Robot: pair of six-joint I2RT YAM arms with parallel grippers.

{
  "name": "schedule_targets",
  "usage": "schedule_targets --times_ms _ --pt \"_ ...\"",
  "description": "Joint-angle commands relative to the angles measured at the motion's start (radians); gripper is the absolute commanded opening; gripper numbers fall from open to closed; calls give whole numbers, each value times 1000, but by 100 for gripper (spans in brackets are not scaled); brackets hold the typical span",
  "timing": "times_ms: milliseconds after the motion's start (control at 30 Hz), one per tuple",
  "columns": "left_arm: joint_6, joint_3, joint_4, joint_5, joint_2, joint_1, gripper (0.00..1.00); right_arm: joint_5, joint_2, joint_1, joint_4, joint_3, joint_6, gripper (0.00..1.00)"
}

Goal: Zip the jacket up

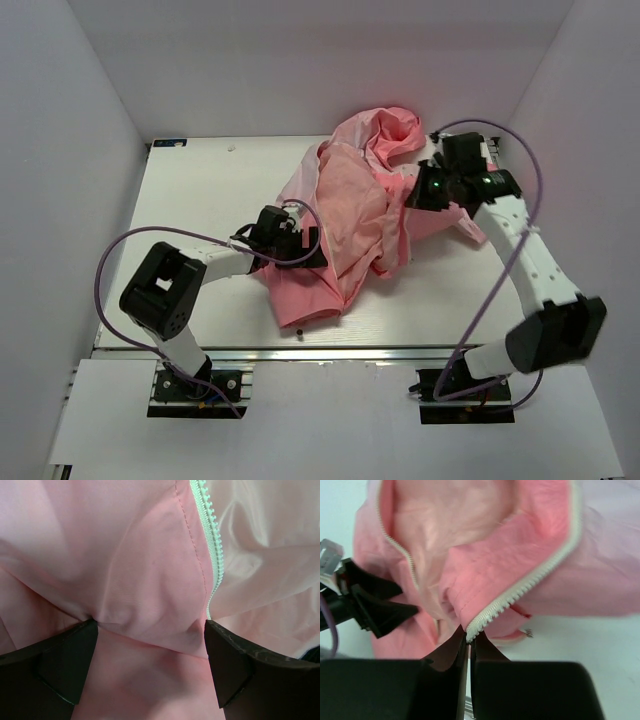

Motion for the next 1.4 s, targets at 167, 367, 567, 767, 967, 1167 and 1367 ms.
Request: schedule_targets --times_ms 167,367,567,767,967,1167,1367 --pt "53 23 -124 -211 43 98 98 -286 460 249 83 304 -61 13" --pt "76 132 -192 -155 86 226 98 -318 525 264 91 323 -93 89" --pt "79 154 -170 -1 -72 224 98 -222 162 264 221 -74 -195 89" --pt "32 131 -230 11 -209 223 98 -134 -71 264 206 -349 -195 89" --pt "2 19 -233 50 -319 200 98 -56 -119 264 273 -538 -181 89" --pt "-2 -84 -206 54 -388 125 98 18 -23 264 411 -546 -218 89" --pt "-24 -165 -160 -1 -379 99 98 -8 79 264 416 -521 -220 75"
